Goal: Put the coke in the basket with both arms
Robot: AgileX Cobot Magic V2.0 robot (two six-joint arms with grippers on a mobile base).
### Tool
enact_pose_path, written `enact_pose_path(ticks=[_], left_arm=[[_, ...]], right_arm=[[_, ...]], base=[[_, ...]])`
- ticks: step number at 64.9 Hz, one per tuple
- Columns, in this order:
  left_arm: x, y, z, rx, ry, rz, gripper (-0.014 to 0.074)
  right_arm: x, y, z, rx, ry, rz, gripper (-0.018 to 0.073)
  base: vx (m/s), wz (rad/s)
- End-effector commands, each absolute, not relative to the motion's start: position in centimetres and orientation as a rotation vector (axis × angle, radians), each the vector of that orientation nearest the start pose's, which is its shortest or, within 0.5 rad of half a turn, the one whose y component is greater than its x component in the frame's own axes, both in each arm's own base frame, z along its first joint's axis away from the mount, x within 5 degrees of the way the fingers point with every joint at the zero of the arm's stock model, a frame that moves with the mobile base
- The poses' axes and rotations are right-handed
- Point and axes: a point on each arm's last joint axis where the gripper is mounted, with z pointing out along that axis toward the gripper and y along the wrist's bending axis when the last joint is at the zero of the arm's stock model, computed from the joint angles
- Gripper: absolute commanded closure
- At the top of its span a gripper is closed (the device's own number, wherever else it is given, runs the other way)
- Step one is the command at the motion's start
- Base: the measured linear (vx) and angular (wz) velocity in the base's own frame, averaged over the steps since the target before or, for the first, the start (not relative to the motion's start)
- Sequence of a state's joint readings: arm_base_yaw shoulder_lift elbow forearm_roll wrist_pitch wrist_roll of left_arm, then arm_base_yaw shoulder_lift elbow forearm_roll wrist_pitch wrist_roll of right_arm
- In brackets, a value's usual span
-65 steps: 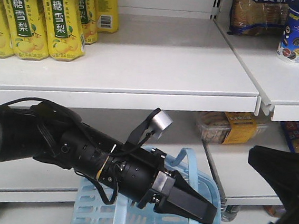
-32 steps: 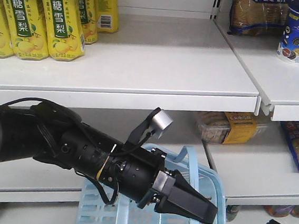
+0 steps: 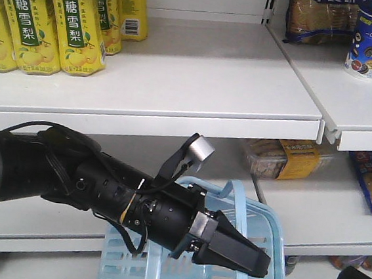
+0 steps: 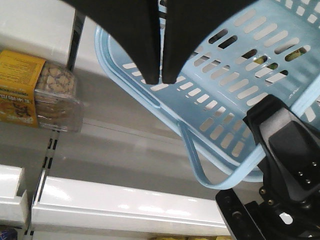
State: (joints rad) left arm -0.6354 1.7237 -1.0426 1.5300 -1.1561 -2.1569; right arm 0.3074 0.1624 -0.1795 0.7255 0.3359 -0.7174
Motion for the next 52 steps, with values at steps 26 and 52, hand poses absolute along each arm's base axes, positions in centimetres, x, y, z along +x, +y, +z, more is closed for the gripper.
enact_pose_path(ticks=[26, 52], left_arm=[[20.26, -26.02, 30.2, 0.898, 1.94, -2.219, 0.0601], [20.3, -26.04, 30.46, 0.874, 1.923, -2.235, 0.0601]], right_arm=[[5.57, 3.5, 25.39, -0.393, 1.623, 0.381, 0.0564], [5.57, 3.5, 25.39, -0.393, 1.623, 0.381, 0.0564]], base=[[0.0, 0.0], [0.0, 0.0]])
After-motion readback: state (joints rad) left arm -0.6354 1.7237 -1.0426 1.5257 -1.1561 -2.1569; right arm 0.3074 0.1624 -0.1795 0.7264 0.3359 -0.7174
